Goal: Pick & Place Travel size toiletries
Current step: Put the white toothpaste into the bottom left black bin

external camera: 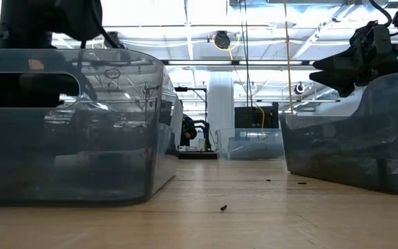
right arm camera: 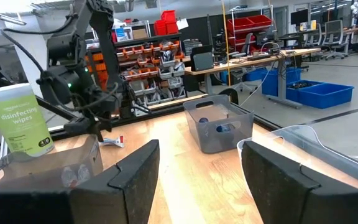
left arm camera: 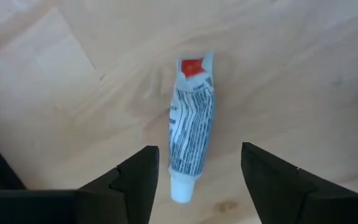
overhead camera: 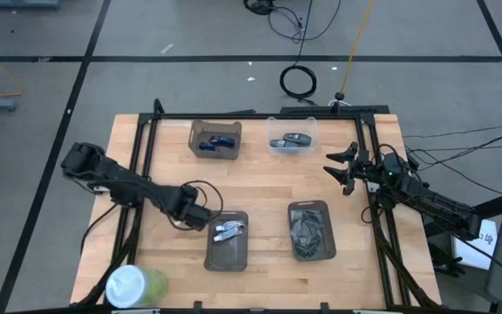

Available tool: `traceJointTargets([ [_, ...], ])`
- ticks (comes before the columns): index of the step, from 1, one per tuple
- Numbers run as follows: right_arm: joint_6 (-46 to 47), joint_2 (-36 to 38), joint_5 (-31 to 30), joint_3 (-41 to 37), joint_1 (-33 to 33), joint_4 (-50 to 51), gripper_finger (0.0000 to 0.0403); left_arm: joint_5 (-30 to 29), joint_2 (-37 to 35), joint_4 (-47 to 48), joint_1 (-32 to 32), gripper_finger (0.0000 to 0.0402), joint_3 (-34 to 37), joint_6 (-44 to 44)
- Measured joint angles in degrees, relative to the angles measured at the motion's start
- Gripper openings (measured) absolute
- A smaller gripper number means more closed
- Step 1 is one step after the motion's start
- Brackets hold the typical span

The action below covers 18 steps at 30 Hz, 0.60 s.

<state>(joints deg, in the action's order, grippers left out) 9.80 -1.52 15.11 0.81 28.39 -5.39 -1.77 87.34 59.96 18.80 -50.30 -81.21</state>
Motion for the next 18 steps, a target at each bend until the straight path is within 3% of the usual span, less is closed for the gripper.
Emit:
traceJointTargets([
  [7,0.0,0.0,0.0,0.0,0.0,0.0,0.0215,3.9,2.7,-0.2,-1.1,0.0224,2.1,0.7],
  [11,0.0,0.0,0.0,0.0,0.0,0.0,0.0217,6.6,2.7,-3.2,-1.3,0.0209,5.3,0.5],
  [18,0.0,0.0,0.0,0.0,0.0,0.0,0.0219,6.4,2.3,-10.6,-1.5,0.0174,9.2,4.2],
])
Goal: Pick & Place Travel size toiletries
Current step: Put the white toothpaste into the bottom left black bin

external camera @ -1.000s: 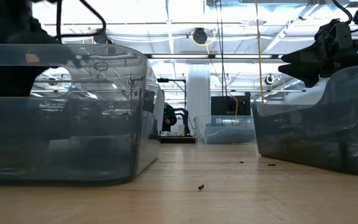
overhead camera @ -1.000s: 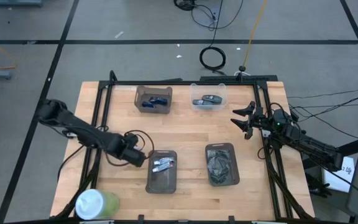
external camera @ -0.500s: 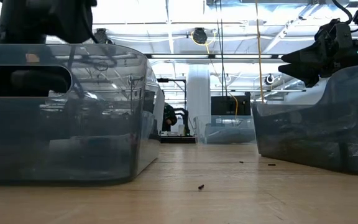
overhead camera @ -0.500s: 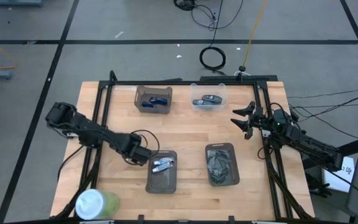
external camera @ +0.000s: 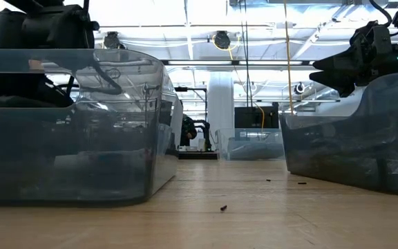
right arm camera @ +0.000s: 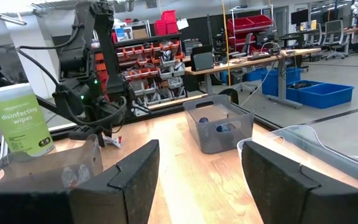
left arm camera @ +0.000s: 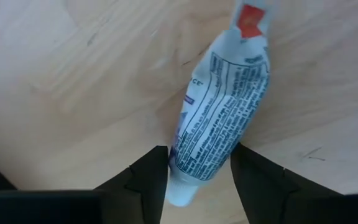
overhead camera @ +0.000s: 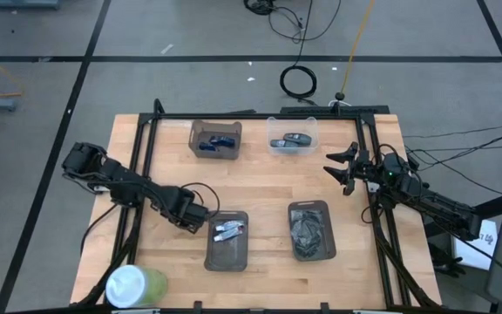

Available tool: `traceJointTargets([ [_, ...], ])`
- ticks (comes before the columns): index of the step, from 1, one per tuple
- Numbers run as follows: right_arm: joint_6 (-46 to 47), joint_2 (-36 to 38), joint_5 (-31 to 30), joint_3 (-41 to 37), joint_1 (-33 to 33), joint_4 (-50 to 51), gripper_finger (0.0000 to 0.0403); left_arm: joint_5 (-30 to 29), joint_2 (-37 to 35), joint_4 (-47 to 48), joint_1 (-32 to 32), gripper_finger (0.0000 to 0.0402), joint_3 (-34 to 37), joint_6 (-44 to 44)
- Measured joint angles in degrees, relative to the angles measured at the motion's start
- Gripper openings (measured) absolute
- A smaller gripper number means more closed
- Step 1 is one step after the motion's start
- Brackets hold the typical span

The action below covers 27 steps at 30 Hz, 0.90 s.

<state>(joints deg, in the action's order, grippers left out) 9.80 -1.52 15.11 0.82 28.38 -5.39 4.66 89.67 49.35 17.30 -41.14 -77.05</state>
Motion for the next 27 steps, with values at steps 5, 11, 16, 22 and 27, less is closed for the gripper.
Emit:
traceJointTargets([
  [5,0.0,0.0,0.0,0.0,0.0,0.0,0.0218,-1.9,0.0,-1.2,0.0,0.015,0.1,3.6],
  [11,0.0,0.0,0.0,0.0,0.0,0.0,0.0215,-2.8,0.1,-1.9,0.1,0.0122,0.1,5.0],
  [16,0.0,0.0,0.0,0.0,0.0,0.0,0.0219,-6.9,0.1,-2.7,0.2,0.0102,0.1,6.5],
  [22,0.0,0.0,0.0,0.0,0.0,0.0,0.0219,-17.5,0.4,-3.5,0.1,0.0104,0.4,6.9],
  [27,0.0,0.0,0.0,0.0,0.0,0.0,0.0218,-29.0,0.0,-2.4,0.1,0.0101,0.9,5.7],
])
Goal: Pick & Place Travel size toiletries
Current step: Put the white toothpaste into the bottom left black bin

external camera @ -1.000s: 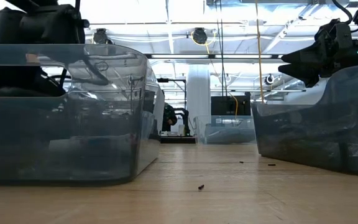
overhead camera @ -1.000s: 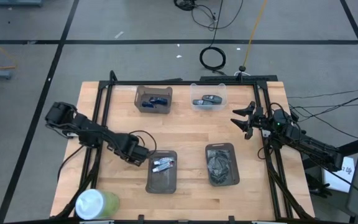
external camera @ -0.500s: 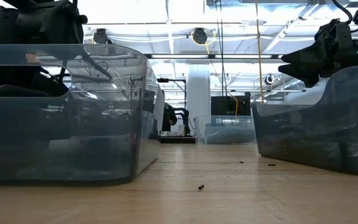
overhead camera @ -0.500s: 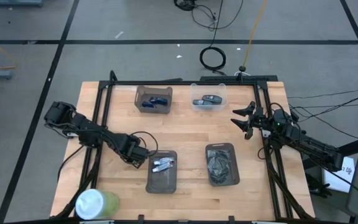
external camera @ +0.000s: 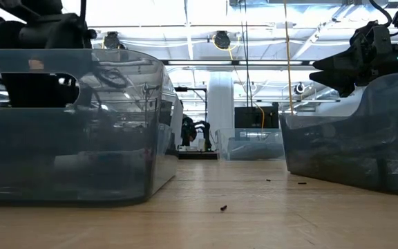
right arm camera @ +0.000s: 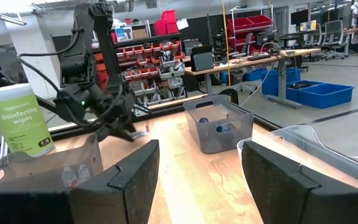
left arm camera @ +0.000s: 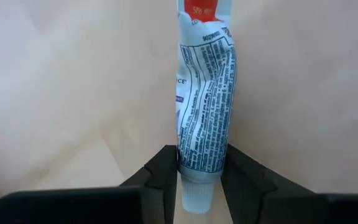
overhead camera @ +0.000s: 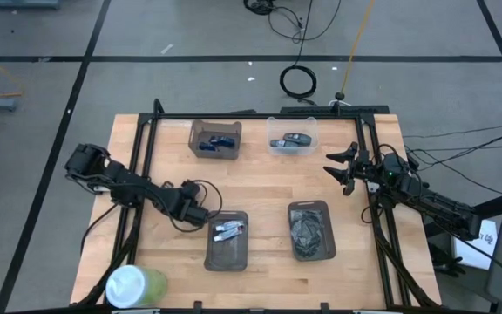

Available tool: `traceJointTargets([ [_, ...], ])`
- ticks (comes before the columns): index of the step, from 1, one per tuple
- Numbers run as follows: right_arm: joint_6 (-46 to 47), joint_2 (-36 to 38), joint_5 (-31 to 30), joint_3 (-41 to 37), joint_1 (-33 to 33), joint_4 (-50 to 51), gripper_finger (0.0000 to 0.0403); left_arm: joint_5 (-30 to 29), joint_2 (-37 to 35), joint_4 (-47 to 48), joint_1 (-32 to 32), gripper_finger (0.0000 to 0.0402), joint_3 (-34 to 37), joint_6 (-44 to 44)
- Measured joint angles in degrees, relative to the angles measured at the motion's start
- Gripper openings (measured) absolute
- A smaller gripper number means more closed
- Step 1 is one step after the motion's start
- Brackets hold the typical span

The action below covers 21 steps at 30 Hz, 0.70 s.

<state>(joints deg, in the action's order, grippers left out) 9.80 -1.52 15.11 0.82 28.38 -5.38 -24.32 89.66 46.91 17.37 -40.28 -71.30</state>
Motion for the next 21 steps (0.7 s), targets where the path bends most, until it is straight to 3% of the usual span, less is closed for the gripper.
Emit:
traceJointTargets([
  [5,0.0,0.0,0.0,0.0,0.0,0.0,0.0215,-9.5,-2.2,-0.1,-1.1,0.0092,-0.2,0.2],
  [21,0.0,0.0,0.0,0.0,0.0,0.0,0.0219,-23.1,-17.5,-0.6,-1.9,0.0097,-0.4,4.4],
])
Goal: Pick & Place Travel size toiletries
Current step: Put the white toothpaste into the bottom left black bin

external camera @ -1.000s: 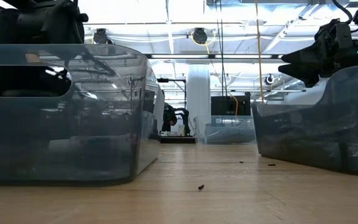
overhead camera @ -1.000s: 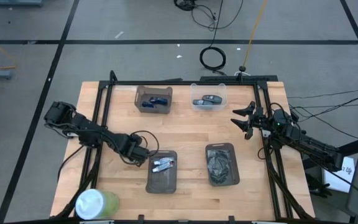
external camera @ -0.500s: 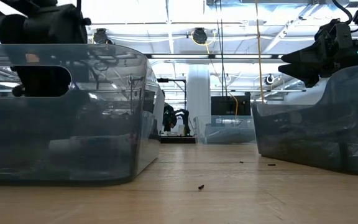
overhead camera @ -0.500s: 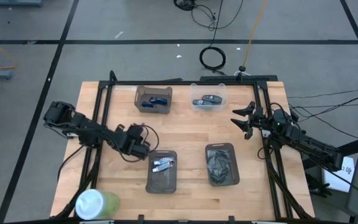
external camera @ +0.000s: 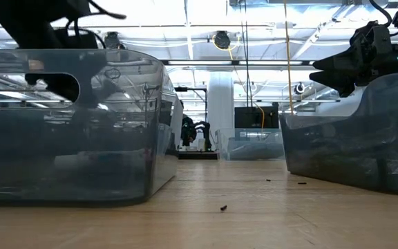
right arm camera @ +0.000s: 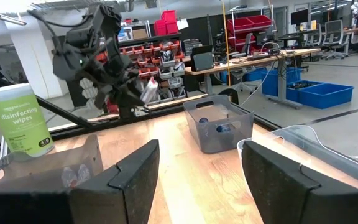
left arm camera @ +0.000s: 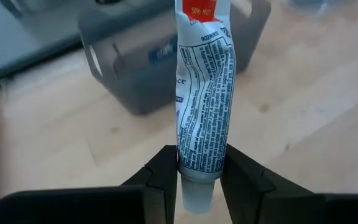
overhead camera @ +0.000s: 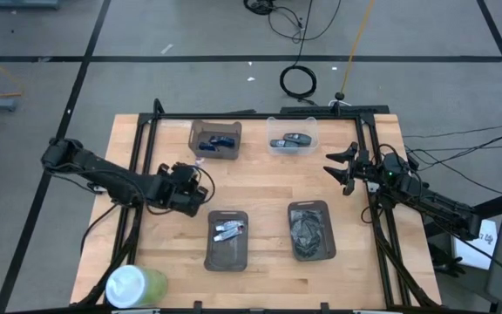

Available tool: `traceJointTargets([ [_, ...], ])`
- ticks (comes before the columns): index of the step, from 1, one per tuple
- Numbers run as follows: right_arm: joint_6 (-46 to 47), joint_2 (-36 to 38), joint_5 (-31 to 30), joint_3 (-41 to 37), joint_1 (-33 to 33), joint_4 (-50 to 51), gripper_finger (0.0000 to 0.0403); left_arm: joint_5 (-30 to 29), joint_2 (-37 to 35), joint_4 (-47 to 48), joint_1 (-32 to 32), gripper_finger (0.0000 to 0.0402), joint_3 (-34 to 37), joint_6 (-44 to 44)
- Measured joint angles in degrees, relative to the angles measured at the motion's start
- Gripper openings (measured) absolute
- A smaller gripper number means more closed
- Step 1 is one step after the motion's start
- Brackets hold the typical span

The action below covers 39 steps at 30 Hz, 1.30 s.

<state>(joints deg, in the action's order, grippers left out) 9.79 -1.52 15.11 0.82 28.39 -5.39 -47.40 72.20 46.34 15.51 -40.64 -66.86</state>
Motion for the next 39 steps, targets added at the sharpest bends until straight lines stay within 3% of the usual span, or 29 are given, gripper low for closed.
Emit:
traceJointTargets([
  [7,0.0,0.0,0.0,0.0,0.0,0.0,0.0215,-2.4,-6.8,1.7,0.0,0.0097,-0.1,4.9],
  [13,0.0,0.0,0.0,0.0,0.0,0.0,0.0219,-5.9,-12.0,7.4,0.2,0.0097,0.5,0.5],
  [21,0.0,0.0,0.0,0.0,0.0,0.0,0.0217,-9.5,-18.9,3.4,0.3,0.0097,11.0,-6.6],
  [25,0.0,0.0,0.0,0.0,0.0,0.0,0.0217,-9.4,-22.1,-8.8,0.3,0.0097,17.0,-3.8],
  [29,0.0,0.0,0.0,0.0,0.0,0.0,0.0215,-6.6,-24.0,-27.6,0.1,0.0097,21.2,12.3],
  [34,0.0,0.0,0.0,0.0,0.0,0.0,0.0218,5.7,-24.8,-49.4,-2.0,0.0097,25.0,32.0],
  [39,0.0,0.0,0.0,0.0,0.0,0.0,0.0219,16.7,-24.6,-63.3,-5.2,0.0097,27.4,40.6],
])
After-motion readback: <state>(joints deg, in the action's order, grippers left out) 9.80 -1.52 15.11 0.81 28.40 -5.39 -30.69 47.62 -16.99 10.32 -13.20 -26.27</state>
